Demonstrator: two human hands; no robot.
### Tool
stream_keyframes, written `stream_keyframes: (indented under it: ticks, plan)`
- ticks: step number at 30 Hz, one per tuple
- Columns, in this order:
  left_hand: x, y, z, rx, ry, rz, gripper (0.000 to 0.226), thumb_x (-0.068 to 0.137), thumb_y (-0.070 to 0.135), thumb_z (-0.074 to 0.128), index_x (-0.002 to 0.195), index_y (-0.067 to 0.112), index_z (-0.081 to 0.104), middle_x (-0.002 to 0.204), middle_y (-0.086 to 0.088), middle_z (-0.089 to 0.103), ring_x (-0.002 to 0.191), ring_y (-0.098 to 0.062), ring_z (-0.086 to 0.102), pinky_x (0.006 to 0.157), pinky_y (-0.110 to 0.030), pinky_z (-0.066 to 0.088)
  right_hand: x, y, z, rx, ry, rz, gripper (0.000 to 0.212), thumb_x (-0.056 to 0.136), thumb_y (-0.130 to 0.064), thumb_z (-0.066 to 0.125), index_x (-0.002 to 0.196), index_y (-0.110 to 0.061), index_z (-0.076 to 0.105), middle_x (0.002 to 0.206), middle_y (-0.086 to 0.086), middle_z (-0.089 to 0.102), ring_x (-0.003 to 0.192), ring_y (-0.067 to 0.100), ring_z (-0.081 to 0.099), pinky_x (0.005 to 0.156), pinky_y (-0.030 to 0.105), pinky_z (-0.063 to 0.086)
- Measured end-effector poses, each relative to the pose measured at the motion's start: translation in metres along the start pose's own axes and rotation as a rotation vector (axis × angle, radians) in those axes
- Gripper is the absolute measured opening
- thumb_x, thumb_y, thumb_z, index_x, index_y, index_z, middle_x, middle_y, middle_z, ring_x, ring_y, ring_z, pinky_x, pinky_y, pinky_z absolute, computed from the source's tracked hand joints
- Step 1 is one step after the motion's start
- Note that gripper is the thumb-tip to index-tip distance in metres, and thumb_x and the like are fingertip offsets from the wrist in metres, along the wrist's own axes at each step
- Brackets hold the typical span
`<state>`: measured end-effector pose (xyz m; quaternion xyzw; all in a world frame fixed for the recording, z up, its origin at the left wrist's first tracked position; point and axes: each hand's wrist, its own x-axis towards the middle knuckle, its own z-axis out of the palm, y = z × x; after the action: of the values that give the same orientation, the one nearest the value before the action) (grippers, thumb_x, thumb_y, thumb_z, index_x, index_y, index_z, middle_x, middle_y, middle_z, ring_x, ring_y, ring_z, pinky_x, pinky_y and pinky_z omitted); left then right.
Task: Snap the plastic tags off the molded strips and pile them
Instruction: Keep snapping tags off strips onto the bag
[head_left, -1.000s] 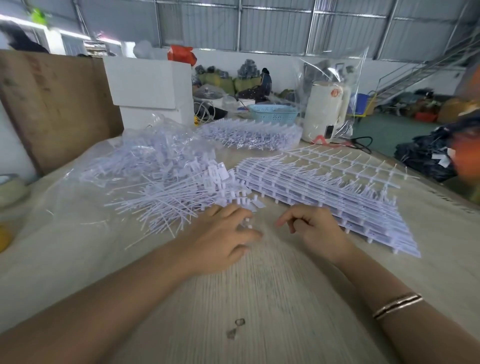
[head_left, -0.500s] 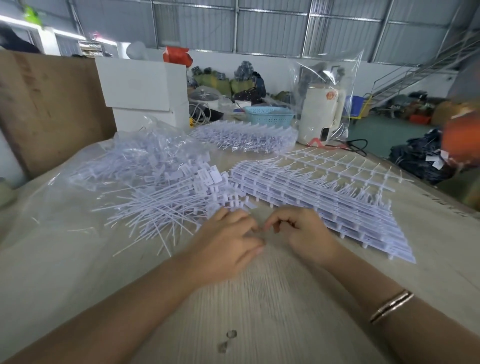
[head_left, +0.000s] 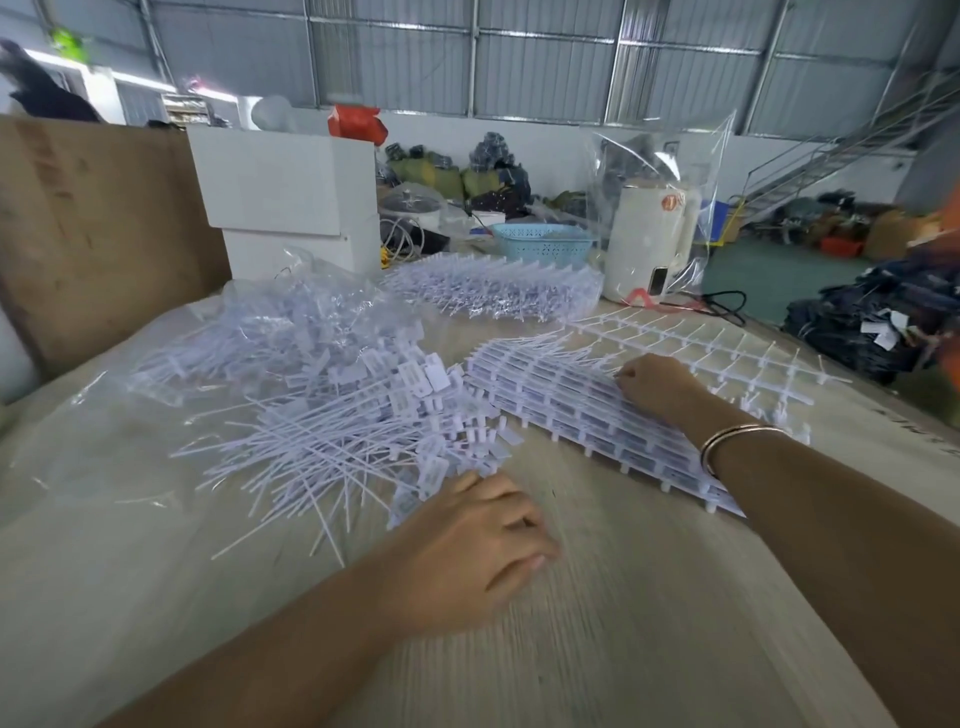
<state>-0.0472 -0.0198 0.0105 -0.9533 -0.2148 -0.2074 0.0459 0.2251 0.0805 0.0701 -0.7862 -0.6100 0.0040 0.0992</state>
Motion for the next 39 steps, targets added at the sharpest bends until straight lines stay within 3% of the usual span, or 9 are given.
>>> stream_keyframes:
  ticks: [4,8,11,18,23,27,30,36,39]
  plan:
    - [-0.001,-0.001,0.001,-0.01,-0.008,-0.006,0.025,0.097,0.035,0.041,0.109,0.035,0.063,0.104,0.02,0.058,0.104,-0.001,0.044,0.087,-0.023,0.032,0.008,0.003,0.004,0.137,0.047,0.061,0.028,0.093,-0.019,0.047,0.1,-0.001,0.066,0.106,0.018,0.065,0.099,0.032,0.059,0.085,0.036,0.049]
    - [-0.001,0.0,0.0,-0.015,-0.025,-0.012,0.027,0.098,0.035,0.038,0.109,0.035,0.063,0.104,0.02,0.058,0.104,0.0,0.043,0.087,-0.024,0.034,0.008,0.008,0.002,0.119,-0.025,0.037,0.036,0.095,-0.031,0.051,0.102,0.001,0.067,0.105,0.015,0.065,0.101,0.032,0.058,0.086,0.033,0.046]
    - [-0.001,0.0,0.0,-0.019,-0.025,-0.012,0.027,0.098,0.035,0.038,0.11,0.035,0.063,0.105,0.019,0.058,0.105,0.0,0.043,0.088,-0.026,0.036,0.005,0.007,0.002,0.059,-0.013,0.003,0.031,0.097,-0.029,0.045,0.089,-0.002,0.06,0.097,0.014,0.06,0.096,0.031,0.057,0.083,0.035,0.044]
    - [-0.001,0.001,-0.002,-0.009,-0.039,-0.017,0.027,0.097,0.034,0.039,0.11,0.034,0.063,0.105,0.019,0.058,0.105,-0.001,0.045,0.088,-0.024,0.032,-0.002,-0.008,-0.004,-0.051,0.292,0.0,0.031,0.101,-0.025,0.026,0.108,-0.007,0.05,0.108,0.016,0.061,0.11,0.032,0.05,0.096,0.049,0.034]
    - [-0.001,0.002,-0.002,-0.021,-0.04,-0.018,0.028,0.097,0.034,0.038,0.11,0.033,0.063,0.105,0.019,0.058,0.105,-0.001,0.044,0.089,-0.025,0.034,-0.003,-0.02,-0.016,0.046,0.474,-0.088,0.034,0.099,-0.032,0.038,0.121,-0.009,0.05,0.125,0.012,0.052,0.119,0.031,0.046,0.098,0.047,0.034]
    - [-0.001,0.002,-0.003,-0.068,-0.019,-0.043,0.029,0.097,0.034,0.039,0.111,0.033,0.064,0.106,0.019,0.058,0.105,0.0,0.045,0.09,-0.024,0.035,-0.004,-0.022,-0.035,0.162,0.576,-0.126,0.033,0.099,-0.022,0.038,0.128,-0.013,0.051,0.124,0.015,0.051,0.112,0.036,0.05,0.092,0.045,0.039]
    - [0.003,0.002,-0.005,-0.162,0.025,-0.087,0.03,0.096,0.033,0.039,0.113,0.031,0.065,0.105,0.018,0.059,0.102,0.002,0.046,0.091,-0.026,0.038,-0.009,-0.025,-0.048,0.31,0.573,-0.168,0.036,0.1,-0.02,0.035,0.133,-0.017,0.049,0.125,0.017,0.049,0.103,0.037,0.054,0.087,0.045,0.047]
    - [0.022,-0.004,-0.016,-0.447,0.088,-0.193,0.026,0.096,0.021,0.049,0.115,0.024,0.065,0.105,0.014,0.061,0.102,0.004,0.052,0.094,-0.015,0.038,-0.021,-0.029,-0.059,0.106,0.546,-0.199,0.035,0.101,-0.024,0.033,0.129,-0.024,0.054,0.116,0.013,0.054,0.093,0.032,0.057,0.086,0.043,0.045]
    - [0.03,-0.007,-0.017,-0.471,0.03,-0.252,0.025,0.096,0.019,0.051,0.117,0.025,0.063,0.108,0.019,0.057,0.106,0.009,0.049,0.094,-0.005,0.032,-0.016,-0.023,-0.061,-0.008,0.313,-0.154,0.035,0.1,-0.019,0.036,0.127,-0.026,0.056,0.126,0.011,0.055,0.106,0.031,0.056,0.085,0.038,0.046]
